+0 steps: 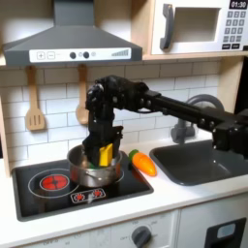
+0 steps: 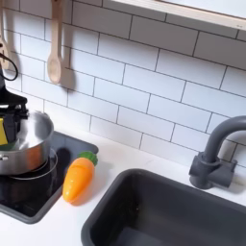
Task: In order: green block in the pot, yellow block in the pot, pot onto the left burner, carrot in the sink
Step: 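Put the yellow block in the pot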
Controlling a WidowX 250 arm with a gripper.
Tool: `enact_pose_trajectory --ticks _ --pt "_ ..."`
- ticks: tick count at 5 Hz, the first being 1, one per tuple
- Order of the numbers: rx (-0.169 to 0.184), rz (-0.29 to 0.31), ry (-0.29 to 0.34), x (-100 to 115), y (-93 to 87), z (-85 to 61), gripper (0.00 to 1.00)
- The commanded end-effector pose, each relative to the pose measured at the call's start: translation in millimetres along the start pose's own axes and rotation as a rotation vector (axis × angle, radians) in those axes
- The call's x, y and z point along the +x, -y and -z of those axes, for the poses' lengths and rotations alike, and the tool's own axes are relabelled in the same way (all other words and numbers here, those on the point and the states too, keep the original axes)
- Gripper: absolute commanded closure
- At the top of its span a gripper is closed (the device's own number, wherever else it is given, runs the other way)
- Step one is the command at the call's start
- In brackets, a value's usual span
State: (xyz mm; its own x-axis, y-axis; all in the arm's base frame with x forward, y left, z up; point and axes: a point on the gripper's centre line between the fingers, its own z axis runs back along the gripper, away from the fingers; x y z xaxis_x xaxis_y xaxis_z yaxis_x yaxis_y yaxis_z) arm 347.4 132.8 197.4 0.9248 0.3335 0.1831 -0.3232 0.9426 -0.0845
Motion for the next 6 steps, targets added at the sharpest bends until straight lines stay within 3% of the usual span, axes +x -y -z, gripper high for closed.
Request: enact_pose_trajectory --ticks 1,3,5,6 --pt "0.01 0.015 -0.008 5 6.0 8.1 1.0" --pt "0.024 0.042 -0.024 10 13.0 22.3 1.0" --pt "0.031 0.036 -0.021 12 9.8 23.9 1.0" --pt "0.029 0.041 -0.025 11 9.7 23.4 0.79"
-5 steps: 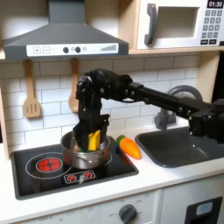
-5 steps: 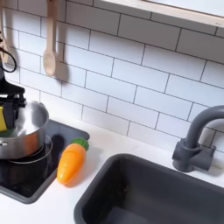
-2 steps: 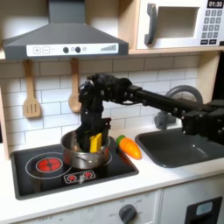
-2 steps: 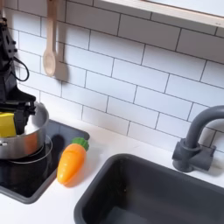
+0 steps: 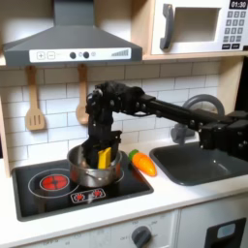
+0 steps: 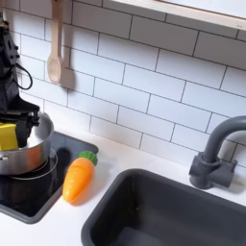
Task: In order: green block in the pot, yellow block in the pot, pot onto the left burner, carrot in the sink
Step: 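Put the yellow block in the pot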
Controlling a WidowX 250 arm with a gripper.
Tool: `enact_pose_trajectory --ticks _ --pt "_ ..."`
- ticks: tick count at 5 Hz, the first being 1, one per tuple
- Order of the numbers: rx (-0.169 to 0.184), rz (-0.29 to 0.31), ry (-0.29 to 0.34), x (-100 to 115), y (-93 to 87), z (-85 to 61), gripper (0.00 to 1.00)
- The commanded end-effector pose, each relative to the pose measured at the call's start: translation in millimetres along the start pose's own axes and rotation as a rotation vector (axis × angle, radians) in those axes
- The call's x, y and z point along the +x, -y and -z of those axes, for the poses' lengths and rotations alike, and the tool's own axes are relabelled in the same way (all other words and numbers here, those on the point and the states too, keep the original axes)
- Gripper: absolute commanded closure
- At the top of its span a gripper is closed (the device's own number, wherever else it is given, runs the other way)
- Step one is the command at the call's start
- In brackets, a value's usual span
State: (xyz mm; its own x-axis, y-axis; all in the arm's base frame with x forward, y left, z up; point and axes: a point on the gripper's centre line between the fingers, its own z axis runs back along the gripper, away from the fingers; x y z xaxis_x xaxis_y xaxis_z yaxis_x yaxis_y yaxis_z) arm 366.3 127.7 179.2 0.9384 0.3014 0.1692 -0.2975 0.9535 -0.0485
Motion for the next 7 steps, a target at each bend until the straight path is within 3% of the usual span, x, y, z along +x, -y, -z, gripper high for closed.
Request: enact_pose_trajectory --ticks 1,3,5,7 --pt "0.001 0.035 0.017 -2 6.5 -7.2 0.0" --pt "-0.012 0.061 0.026 -1 16.5 -12.6 0.0" --pt "-0.039 0.071 0.087 6 28.3 -43.2 0.0" --pt "-0.046 0.066 0.095 6 28.1 -47.1 0.0"
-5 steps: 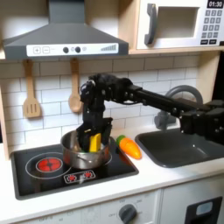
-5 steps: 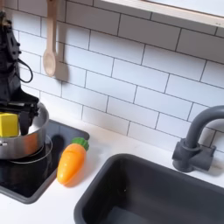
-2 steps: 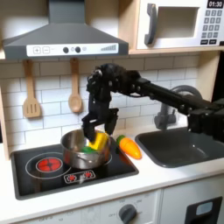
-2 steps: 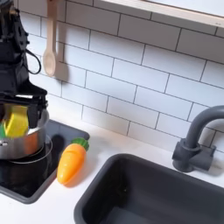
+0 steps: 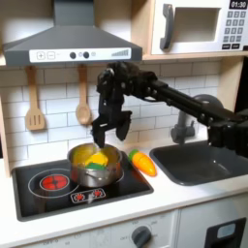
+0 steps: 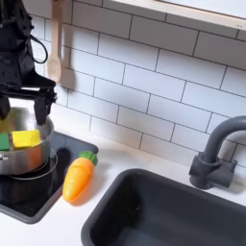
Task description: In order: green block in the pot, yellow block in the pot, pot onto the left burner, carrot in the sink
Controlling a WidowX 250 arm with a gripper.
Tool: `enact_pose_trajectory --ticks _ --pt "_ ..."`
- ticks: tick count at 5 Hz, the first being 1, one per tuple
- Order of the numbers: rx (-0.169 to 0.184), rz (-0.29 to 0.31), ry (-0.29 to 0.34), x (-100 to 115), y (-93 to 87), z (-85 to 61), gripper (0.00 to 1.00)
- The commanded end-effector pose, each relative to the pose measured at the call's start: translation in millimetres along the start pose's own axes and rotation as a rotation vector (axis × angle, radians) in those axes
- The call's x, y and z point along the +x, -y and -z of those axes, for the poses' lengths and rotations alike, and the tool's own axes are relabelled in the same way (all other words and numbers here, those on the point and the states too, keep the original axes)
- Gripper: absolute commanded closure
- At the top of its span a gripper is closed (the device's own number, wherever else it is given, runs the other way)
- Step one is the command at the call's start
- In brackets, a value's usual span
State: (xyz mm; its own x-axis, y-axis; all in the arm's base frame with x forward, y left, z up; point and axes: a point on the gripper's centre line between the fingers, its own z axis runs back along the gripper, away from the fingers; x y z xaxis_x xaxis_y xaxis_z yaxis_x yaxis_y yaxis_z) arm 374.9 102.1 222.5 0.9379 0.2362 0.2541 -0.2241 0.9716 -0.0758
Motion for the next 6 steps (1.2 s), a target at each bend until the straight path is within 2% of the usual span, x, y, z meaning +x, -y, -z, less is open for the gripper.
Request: enact_pose_trajectory --ticks 1,4,6 --pt "-0.013 0.032 -0.013 -10 9.4 0.1 0.0" --pt "-0.024 0.037 -0.113 -29 9.5 26.1 0.0" --pt "-0.024 0.044 -0.12 -32 8.0 33.8 0.0"
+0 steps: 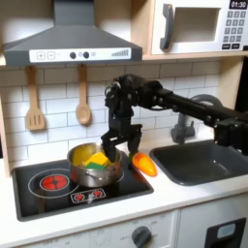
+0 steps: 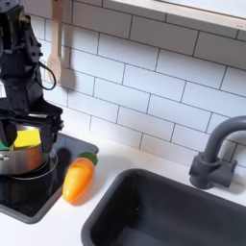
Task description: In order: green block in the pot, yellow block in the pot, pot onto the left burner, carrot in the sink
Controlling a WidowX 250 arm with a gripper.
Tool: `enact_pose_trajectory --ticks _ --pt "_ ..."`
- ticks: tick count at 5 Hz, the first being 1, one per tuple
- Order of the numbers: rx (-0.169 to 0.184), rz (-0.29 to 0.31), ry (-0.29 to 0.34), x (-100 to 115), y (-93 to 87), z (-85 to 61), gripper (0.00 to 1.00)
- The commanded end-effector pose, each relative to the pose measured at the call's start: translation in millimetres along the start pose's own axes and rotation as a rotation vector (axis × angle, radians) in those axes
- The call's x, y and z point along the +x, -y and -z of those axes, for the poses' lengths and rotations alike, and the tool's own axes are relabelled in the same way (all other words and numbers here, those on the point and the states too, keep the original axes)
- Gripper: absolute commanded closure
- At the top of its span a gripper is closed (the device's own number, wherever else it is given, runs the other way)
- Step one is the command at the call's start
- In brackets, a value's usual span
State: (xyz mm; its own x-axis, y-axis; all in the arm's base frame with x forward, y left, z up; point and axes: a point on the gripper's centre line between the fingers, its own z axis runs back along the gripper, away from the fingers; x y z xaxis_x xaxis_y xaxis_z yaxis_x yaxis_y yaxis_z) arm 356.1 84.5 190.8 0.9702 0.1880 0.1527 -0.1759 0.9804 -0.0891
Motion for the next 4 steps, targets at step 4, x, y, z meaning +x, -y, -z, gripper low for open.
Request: enact_pose_trajectory --ticks 4 --pt "-0.015 0.014 -0.048 10 -6.7 32.3 0.0"
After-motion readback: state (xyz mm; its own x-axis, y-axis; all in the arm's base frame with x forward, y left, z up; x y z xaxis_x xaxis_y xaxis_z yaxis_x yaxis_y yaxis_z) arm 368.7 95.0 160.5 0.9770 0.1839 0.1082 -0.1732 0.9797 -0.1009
